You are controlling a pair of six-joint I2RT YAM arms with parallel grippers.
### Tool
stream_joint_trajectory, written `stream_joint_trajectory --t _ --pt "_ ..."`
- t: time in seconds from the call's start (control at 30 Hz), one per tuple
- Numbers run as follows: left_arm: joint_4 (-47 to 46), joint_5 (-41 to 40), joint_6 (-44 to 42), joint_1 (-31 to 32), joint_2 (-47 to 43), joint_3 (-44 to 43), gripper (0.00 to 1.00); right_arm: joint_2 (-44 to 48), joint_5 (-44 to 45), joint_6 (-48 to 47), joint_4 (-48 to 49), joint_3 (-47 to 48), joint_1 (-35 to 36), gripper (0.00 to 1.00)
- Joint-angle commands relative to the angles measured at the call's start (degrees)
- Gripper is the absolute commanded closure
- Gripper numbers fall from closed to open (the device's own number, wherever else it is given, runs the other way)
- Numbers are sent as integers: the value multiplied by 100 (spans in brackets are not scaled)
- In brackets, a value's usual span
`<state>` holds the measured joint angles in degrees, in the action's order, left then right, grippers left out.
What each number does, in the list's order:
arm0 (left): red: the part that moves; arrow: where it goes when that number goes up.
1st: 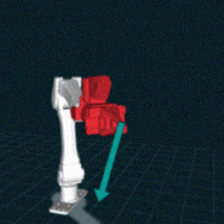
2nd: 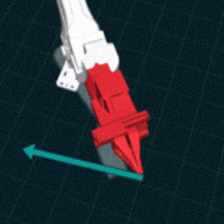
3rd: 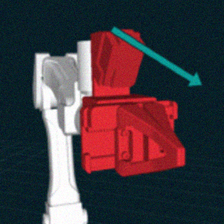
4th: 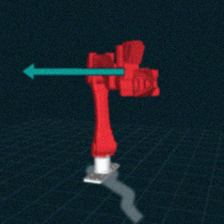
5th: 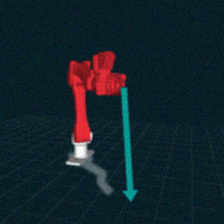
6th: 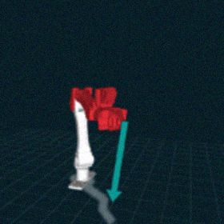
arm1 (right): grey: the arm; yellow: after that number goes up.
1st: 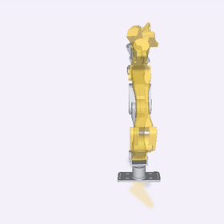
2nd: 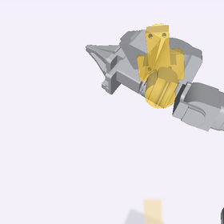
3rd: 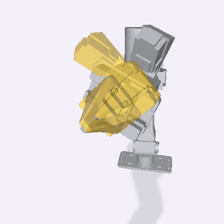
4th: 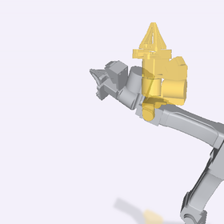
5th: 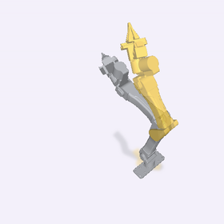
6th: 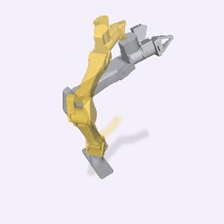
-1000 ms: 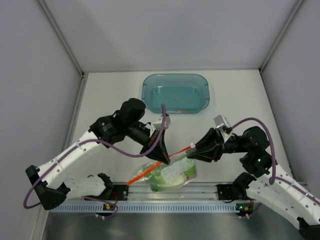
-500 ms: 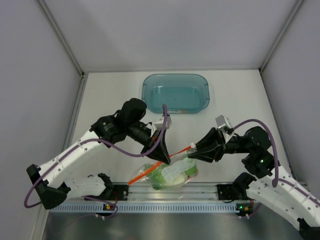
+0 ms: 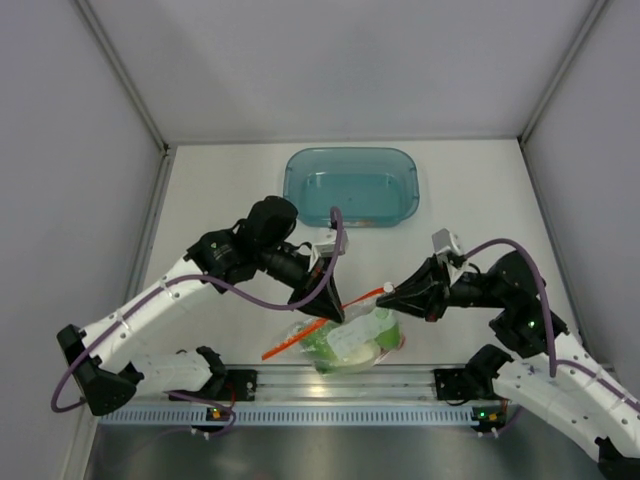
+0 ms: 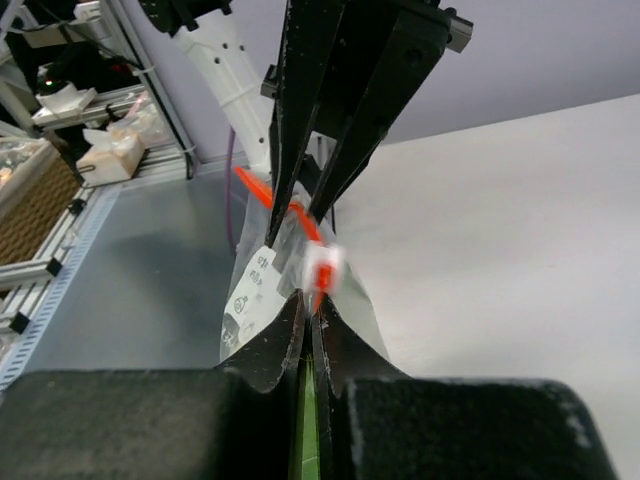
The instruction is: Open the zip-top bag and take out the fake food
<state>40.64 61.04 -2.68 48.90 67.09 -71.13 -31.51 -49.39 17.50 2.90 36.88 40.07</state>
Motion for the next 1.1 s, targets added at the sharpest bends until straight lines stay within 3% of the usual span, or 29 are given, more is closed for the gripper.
stream_joint_trajectory --t 0.0,0.07,0.1,0.2,0.27,0.47,0.6,0.73,0.87,1.07 --pt "-355 -836 240 31 102 -260 73 -74 613 -640 -833 547 106 100" --pt "-434 -1363 433 31 216 -287 56 -154 938 -791 -1176 731 106 100" --pt "-495 -1479 557 31 243 -304 37 -232 1018 -913 -1404 785 106 100" --pt "-847 -1972 750 58 410 -366 21 -356 1185 -1081 -1721 935 106 100" --pt "-1180 -2191 795 75 489 -463 19 -400 1308 -1125 -1801 978 115 100" --pt "-2794 -2420 1050 102 384 -358 19 -479 1485 -1275 -2162 1102 106 100" --pt "-3412 -2098 1085 128 489 -226 27 -462 1493 -1249 -2170 1102 115 100" --pt "-3765 -1605 1094 137 699 -138 35 -427 1458 -1222 -2162 1102 115 100" --pt "-3774 -1279 1041 189 876 -182 52 -400 1458 -1205 -2109 1084 106 100" --pt "-3774 -1103 910 198 902 -15 52 -391 1449 -1205 -2056 1058 106 100"
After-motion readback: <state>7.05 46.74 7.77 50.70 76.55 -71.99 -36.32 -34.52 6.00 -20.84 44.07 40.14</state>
